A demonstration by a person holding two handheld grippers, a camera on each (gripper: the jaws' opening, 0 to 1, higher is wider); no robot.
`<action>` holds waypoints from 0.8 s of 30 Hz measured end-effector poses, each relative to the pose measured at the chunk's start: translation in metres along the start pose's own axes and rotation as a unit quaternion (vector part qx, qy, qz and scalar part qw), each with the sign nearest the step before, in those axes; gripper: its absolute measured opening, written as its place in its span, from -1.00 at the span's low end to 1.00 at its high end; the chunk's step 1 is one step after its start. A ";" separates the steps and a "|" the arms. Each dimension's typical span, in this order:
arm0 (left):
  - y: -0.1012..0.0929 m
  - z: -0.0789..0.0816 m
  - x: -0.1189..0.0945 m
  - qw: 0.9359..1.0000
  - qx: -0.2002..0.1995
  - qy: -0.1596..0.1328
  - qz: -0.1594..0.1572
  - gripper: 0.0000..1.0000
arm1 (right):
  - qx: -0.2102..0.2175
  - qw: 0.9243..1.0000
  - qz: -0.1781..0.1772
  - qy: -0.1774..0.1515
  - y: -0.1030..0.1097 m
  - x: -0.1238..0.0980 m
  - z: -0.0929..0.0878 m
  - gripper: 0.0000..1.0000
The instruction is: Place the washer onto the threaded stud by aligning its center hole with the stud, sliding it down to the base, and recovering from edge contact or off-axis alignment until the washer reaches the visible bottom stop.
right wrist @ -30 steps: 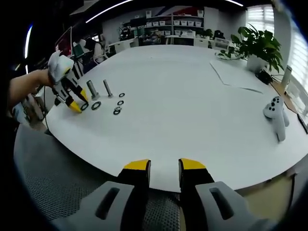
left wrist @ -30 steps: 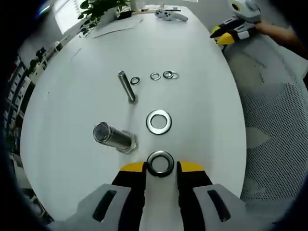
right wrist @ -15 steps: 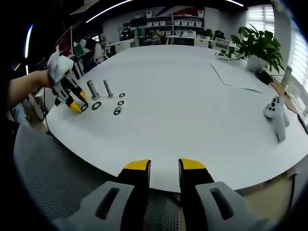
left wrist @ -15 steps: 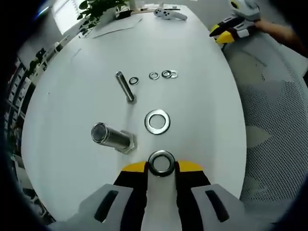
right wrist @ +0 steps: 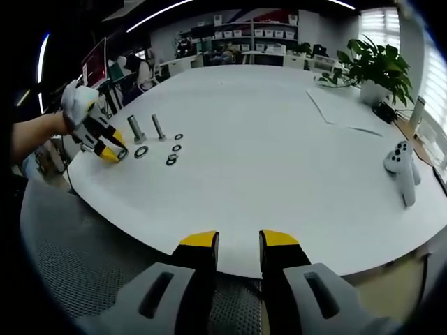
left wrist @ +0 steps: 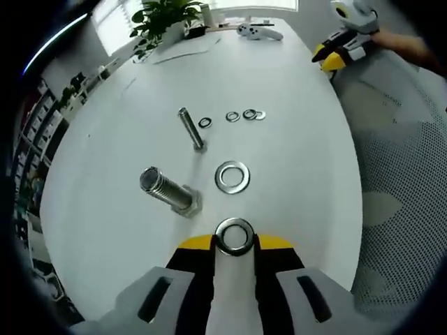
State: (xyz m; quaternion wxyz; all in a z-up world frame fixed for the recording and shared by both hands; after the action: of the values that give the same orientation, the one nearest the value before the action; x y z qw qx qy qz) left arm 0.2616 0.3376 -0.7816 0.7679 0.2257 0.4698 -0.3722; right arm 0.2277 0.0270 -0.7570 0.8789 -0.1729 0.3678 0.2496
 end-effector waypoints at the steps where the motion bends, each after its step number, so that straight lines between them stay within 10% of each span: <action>1: -0.002 0.001 -0.002 1.000 0.002 -0.002 0.000 -0.63 | 0.000 1.000 0.000 0.001 0.000 0.000 0.000 -0.48; 24: 0.016 0.046 -0.040 0.998 0.010 -0.054 0.031 -0.63 | 0.004 1.000 -0.002 -0.009 -0.002 -0.001 0.003 -0.48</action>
State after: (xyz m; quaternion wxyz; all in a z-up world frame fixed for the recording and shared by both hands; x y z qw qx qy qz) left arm 0.2883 0.3297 -0.7245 0.8012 0.2270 0.4167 -0.3647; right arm 0.2295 0.0268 -0.7546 0.8835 -0.1675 0.3606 0.2477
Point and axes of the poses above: the point that each gripper's makers call its tool centre point, and the gripper's own axes: x roughly forward along the fingers, y roughly to its left, z roughly out of its top, the point moved 1 cm from there along -x, roughly backward along the fingers, and after that the axes turned 14 degrees about -x, right-handed, at the moved point
